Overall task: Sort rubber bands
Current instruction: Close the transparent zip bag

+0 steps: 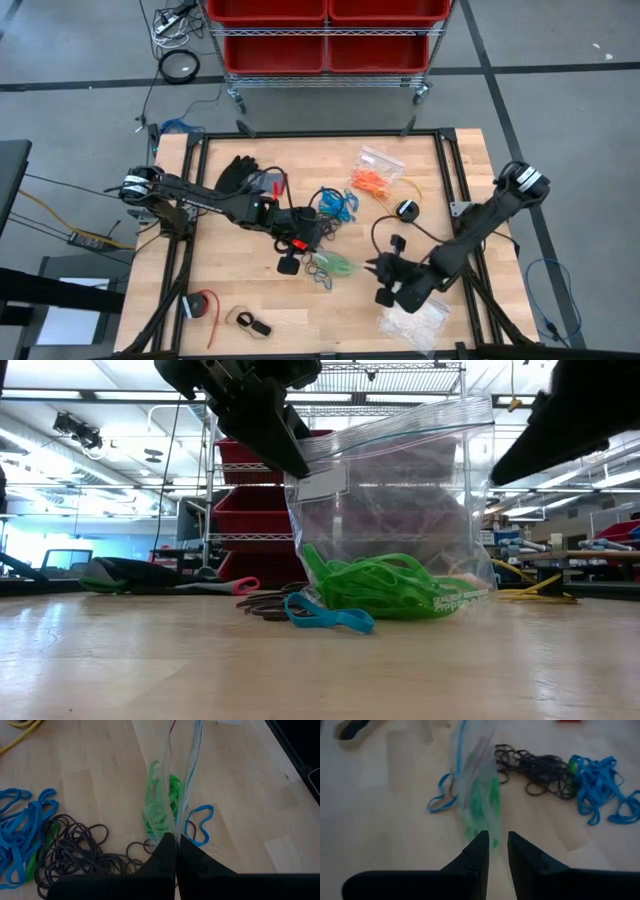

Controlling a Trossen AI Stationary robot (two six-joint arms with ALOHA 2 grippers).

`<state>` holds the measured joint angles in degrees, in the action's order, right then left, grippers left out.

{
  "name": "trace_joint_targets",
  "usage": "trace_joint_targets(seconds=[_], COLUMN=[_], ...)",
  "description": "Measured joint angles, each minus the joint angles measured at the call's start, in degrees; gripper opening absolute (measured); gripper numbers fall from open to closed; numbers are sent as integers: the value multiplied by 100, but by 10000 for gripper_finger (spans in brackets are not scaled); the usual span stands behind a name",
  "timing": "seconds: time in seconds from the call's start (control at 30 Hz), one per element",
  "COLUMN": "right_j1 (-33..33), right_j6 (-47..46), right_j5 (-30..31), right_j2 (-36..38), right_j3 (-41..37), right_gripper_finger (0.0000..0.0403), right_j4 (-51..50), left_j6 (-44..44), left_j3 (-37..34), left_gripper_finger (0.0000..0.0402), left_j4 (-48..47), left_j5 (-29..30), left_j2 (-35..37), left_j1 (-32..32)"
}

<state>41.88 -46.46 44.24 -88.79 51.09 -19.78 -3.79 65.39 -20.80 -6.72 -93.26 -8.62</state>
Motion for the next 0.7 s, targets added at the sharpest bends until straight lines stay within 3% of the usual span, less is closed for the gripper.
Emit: trace_joint_targets(seconds=[0.2, 0.5, 0.7], right_j1=[-3, -106, -108], right_j6=[281, 621, 139], right_j5=[550, 43, -144], right_j2=[3, 21, 21], right_j3=[0, 0, 0], right_gripper_finger=[59, 59, 59], right_j4=[382, 825, 246], left_j6=[0, 2, 56], left_j3=[0, 0, 0], left_gripper_finger=[3, 6, 7], left_j4=[-4, 4, -11], left_j5=[-1, -2, -2], left_j2=[0, -1, -1], left_j1=[0, 0, 0])
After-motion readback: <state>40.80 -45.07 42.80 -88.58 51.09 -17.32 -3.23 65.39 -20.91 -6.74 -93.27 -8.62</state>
